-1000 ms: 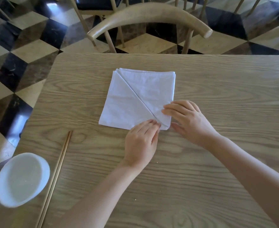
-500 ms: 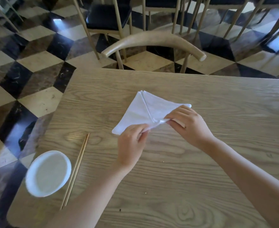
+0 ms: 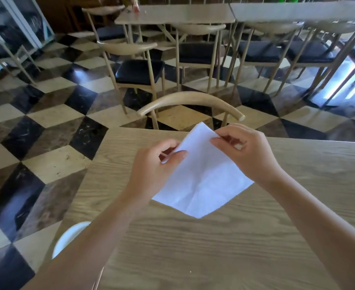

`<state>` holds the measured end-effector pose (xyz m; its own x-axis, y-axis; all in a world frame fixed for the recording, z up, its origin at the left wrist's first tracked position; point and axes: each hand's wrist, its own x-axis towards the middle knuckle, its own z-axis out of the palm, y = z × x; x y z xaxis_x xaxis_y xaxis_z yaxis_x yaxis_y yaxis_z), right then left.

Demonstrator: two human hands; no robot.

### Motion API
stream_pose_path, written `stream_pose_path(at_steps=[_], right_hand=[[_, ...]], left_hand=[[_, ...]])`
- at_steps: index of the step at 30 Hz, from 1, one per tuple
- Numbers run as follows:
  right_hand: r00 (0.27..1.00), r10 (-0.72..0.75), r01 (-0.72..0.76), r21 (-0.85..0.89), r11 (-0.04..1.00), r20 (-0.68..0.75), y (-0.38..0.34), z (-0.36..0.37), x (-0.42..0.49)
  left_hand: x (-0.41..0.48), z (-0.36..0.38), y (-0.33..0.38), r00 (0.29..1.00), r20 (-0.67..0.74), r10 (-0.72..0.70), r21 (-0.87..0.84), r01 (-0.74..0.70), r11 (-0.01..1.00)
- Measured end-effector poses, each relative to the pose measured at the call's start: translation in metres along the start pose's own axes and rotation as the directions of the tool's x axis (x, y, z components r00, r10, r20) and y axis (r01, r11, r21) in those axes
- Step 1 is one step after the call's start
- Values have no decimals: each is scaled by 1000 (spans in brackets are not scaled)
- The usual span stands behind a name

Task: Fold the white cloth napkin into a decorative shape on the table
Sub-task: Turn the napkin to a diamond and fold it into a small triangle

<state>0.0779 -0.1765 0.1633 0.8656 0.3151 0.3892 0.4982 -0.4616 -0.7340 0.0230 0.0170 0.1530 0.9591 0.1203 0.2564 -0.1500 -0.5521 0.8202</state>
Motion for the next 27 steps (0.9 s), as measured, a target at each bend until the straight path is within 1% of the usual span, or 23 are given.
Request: stream_pose_path(at_steps=[2,4,7,9,11,15,18,20,22,24,27], right_hand=[[998,54,-54,-2,999,39,2,2,4],[986,139,-138,-16,990,88,17,12,10],[962,224,-207,-118,971,157,57,40,22],[953,270,-248,-159,956,139,84,60,34],[949,303,-286,-162,944,90,106,74,47],[937,346,-335,-180,925,36,140,95,69],[929,366,-353,-175,919,50,161,107,78],[928,362,-343,-181,922,89,170,114,82],[911,378,-345,-194,918,164,179,117,84],[874,406,-346,-243,906,267,190,115,80],[802,455,-339,-334,880,386,205,100,64]], left_hand=[[7,-1,-4,998,55,-33,1,33,999],[19,6,-22,990,115,-83,19,81,997],[44,27,-62,966,190,-176,67,166,984],[65,42,-85,944,249,-214,86,199,976],[86,54,-102,927,292,-237,84,222,971],[117,70,-130,901,300,-312,8,325,946],[130,78,-146,893,324,-312,-22,337,941],[132,78,-160,866,373,-333,-16,365,931],[129,74,-178,817,440,-373,72,382,921],[123,68,-193,758,499,-421,186,381,906],[110,56,-207,690,526,-497,226,450,864]])
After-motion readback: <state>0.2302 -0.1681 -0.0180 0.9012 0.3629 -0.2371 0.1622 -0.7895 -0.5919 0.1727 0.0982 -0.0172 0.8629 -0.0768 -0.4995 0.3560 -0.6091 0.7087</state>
